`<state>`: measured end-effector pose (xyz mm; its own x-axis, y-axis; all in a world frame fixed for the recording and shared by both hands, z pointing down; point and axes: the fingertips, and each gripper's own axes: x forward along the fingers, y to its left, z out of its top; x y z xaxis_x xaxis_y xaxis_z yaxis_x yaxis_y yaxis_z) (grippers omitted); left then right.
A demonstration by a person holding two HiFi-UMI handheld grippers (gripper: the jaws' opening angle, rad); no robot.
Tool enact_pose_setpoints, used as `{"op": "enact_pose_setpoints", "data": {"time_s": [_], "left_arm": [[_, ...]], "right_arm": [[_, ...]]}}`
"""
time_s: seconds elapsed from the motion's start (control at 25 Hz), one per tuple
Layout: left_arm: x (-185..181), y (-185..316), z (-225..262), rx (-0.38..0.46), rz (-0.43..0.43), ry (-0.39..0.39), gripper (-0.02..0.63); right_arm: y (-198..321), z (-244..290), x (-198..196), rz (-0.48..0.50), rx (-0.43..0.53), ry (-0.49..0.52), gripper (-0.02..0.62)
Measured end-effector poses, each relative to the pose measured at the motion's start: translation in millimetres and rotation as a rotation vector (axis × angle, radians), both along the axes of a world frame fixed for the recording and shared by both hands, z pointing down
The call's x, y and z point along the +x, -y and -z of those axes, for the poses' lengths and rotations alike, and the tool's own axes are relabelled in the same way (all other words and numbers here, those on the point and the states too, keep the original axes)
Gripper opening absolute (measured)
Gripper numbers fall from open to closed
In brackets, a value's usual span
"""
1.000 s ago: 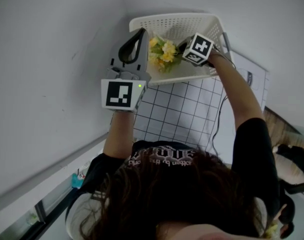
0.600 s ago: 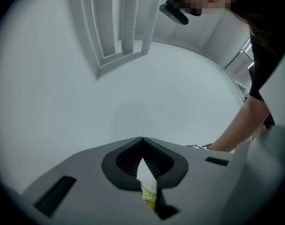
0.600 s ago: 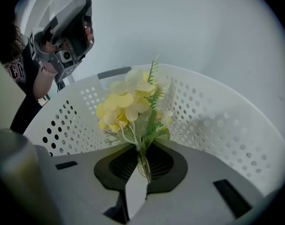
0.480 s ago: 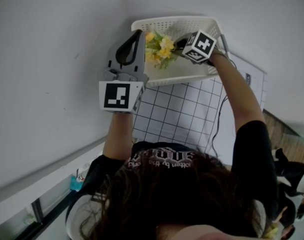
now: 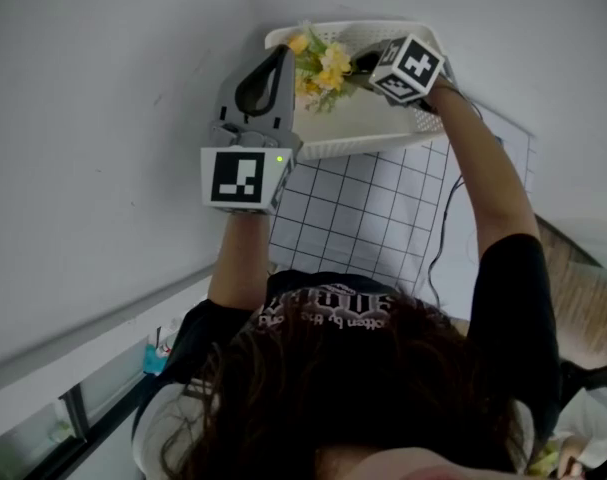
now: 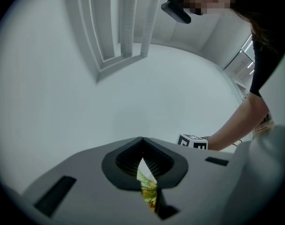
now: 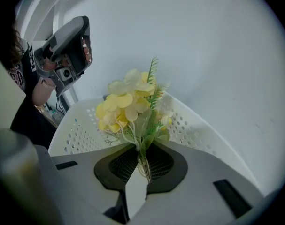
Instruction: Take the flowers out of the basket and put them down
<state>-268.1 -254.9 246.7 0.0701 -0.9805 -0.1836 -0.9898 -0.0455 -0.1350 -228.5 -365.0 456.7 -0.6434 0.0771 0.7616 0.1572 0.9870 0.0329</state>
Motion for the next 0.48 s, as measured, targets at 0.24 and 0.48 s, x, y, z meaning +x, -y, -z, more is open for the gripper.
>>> {"op": "enact_pose_setpoints", "data": {"time_s": [0.24, 0.48], "left_arm": [[6, -1, 9, 0.013, 0.001, 0.011, 0.002], [14, -1, 14, 0.023, -0.019, 0.016, 0.003]], "right_arm": [[8, 35, 5, -0.019, 0.037, 0.039, 0.061], [16, 65, 16, -0.045, 0.084, 0.065, 0.061]]}}
